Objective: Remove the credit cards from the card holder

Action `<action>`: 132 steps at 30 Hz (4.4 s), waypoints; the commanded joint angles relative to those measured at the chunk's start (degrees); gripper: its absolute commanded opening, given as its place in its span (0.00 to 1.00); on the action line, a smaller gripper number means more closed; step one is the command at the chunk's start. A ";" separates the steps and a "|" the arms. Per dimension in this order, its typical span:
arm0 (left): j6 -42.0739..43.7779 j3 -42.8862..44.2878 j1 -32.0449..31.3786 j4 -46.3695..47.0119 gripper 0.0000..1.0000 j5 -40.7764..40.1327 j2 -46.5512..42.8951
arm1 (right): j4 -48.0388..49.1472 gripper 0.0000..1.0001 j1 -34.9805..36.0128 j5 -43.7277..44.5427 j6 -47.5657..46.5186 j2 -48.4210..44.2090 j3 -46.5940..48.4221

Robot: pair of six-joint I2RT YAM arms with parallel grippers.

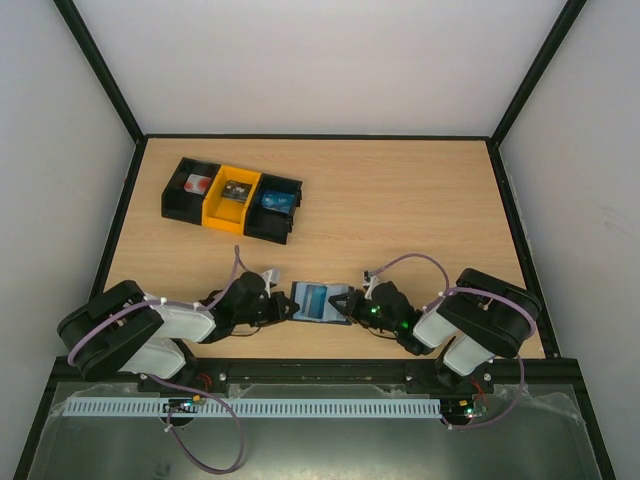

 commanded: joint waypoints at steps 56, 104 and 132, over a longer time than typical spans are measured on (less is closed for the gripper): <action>-1.10 -3.27 -0.26 -0.38 0.03 -1.11 -1.47 | 3.68 0.02 -0.21 -1.60 -1.76 5.94 0.16; 4.05 2.75 1.00 -18.19 0.99 -0.11 -21.47 | -49.61 0.02 -0.21 15.02 -21.79 -38.81 6.89; 5.11 6.90 7.07 -27.76 0.92 3.24 -28.22 | -47.95 0.02 0.25 11.38 -33.95 -33.65 14.30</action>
